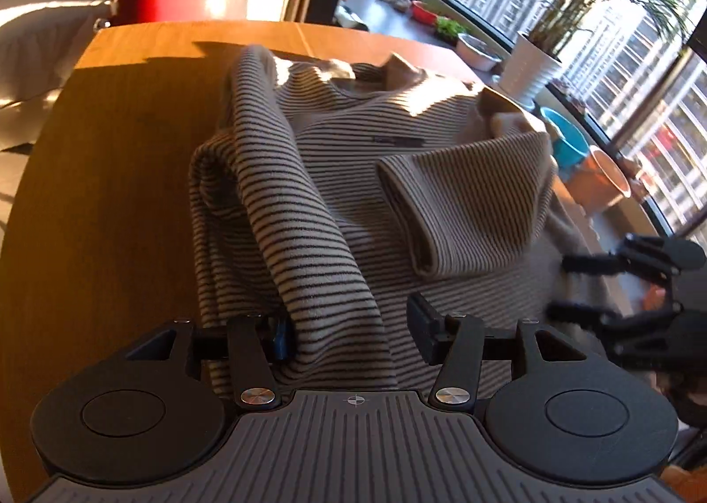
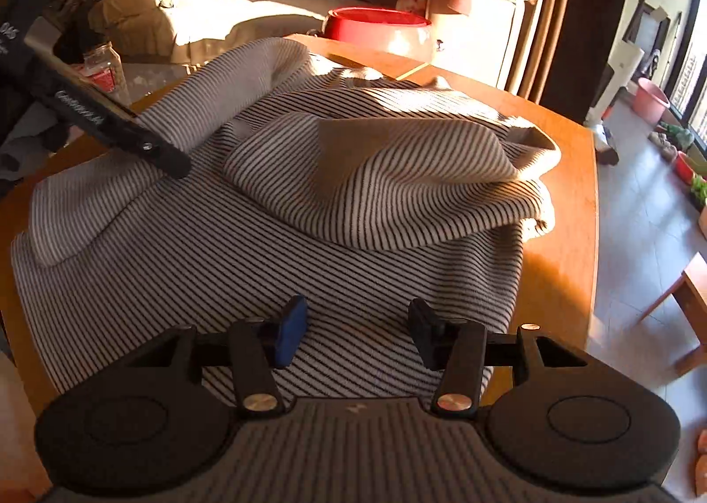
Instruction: Fold clothes
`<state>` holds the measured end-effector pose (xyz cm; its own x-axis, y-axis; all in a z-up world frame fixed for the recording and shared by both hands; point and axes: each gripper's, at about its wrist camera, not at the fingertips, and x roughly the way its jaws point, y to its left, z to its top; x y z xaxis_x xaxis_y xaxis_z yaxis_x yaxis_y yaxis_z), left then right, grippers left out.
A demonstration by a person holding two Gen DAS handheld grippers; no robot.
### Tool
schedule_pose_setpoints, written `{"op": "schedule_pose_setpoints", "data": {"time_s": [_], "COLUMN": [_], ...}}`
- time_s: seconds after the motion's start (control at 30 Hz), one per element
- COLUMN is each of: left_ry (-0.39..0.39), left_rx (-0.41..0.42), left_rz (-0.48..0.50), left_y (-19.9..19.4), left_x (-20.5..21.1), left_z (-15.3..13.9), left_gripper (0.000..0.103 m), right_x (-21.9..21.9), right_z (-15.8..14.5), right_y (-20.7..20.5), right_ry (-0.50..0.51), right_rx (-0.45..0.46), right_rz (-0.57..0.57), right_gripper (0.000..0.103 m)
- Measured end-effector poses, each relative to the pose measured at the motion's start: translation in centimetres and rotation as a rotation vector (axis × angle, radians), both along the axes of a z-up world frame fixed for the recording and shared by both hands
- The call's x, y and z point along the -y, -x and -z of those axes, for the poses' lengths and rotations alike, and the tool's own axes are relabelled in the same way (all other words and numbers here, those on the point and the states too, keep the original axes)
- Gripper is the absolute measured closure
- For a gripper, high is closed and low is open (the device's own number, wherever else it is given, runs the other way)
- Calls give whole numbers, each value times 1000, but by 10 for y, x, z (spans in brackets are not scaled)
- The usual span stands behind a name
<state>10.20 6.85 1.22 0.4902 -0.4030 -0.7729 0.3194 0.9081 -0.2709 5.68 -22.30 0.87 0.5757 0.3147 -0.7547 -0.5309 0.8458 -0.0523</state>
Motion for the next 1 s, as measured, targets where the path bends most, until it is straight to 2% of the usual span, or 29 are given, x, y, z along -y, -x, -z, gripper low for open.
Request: {"op": "schedule_pose_setpoints", "data": {"time_s": [0.07, 0.1, 0.13, 0.17, 0.27, 0.3, 0.37, 0.43, 0.5, 0.6, 0.7, 0.73, 0.77, 0.87, 0.93, 1.0], "left_ry": [-17, -27, -37, -46, -20, -16, -11, -12, -8, 21, 42, 49, 58, 87, 96, 101], "left_rx": [69, 116, 165, 213, 231, 227, 215, 204, 200, 184, 168, 163, 160, 153, 149, 141], "left_rz": [0, -25, -51, -78, -104, -108, -116, -131, -151, -162, -149, -144, -141, -136, -136, -144], "left_y": [9, 9, 7, 6, -11, -20, -36, -50, -61, -71, -79, -81, -83, -87, -86, -87], "left_x": [-2, -5, -9, -12, -17, -17, -17, -23, -29, -41, -48, -49, -49, -51, -51, -53], "left_z": [-13, -20, -28, -35, -38, -36, -28, -18, -10, -2, 5, 6, 8, 13, 16, 19], "left_gripper": [44, 38, 31, 28, 26, 30, 40, 56, 63, 65, 65, 65, 65, 65, 65, 63], "right_x": [2, 1, -2, -8, -31, -42, -70, -100, -118, -123, -116, -116, -116, -119, -117, -113], "right_z": [-19, -30, -43, -54, -82, -87, -86, -74, -54, -15, 5, 3, 0, -22, -38, -49], "right_y": [-1, -4, -12, -25, -68, -86, -120, -155, -186, -220, -222, -222, -221, -218, -223, -232], "right_ry": [-11, -30, -76, -132, -276, -307, -302, -264, -224, -219, -286, -313, -340, -379, -417, -396], "right_rx": [33, 58, 74, 75, 66, 56, 55, 51, 21, -77, -149, -171, -190, -155, -118, -33], "right_rz": [24, 33, 51, 54, 44, 29, 13, 6, 35, 106, 118, 95, 73, 54, 84, 149], "right_gripper": [57, 59, 66, 68, 68, 68, 68, 67, 67, 67, 67, 75, 89, 92, 99, 99]}}
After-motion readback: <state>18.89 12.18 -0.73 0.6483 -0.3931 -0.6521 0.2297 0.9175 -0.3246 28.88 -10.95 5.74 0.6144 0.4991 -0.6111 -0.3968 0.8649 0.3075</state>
